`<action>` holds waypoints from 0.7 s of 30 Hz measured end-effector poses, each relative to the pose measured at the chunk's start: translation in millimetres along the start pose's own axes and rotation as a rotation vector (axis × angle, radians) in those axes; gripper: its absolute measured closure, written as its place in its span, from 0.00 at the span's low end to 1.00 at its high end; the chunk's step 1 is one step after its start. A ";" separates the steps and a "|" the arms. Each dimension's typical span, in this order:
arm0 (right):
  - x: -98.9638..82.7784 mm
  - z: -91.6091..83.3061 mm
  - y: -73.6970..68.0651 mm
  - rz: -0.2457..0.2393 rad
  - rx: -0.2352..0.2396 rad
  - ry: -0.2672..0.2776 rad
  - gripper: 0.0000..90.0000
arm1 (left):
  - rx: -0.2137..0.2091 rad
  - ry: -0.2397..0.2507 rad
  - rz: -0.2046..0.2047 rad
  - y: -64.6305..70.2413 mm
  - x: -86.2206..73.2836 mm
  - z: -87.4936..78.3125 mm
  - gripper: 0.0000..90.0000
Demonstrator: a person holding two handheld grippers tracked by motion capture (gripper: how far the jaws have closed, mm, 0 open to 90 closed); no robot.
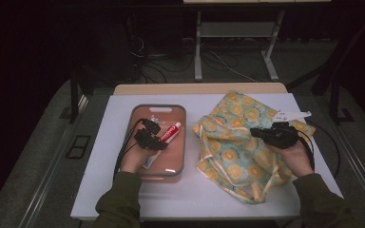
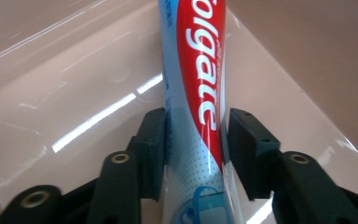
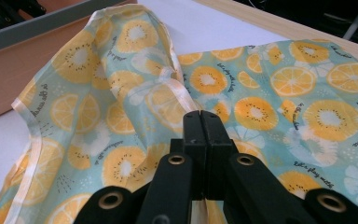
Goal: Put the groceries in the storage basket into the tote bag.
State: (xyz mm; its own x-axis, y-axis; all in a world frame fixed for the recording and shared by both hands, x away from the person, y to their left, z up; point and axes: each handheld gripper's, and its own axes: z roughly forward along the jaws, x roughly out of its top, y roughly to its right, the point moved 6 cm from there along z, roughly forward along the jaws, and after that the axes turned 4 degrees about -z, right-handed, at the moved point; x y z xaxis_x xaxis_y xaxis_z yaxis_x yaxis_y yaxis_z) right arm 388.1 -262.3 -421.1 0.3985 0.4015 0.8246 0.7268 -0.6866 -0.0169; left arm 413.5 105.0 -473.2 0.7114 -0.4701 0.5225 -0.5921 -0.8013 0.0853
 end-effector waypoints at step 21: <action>-0.1 0.9 1.2 0.003 0.000 0.005 1.00 | -0.075 0.101 -0.014 5.7 17.6 -31.0 0.84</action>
State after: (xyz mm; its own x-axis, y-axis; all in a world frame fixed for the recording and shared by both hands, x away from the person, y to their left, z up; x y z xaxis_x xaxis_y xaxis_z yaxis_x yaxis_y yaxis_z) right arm 389.4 -262.7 -421.8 0.3978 0.3968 0.8272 0.7257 -0.6878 -0.0190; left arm 410.9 103.6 -437.2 0.6803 -0.4166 0.6030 -0.6119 -0.7758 0.1543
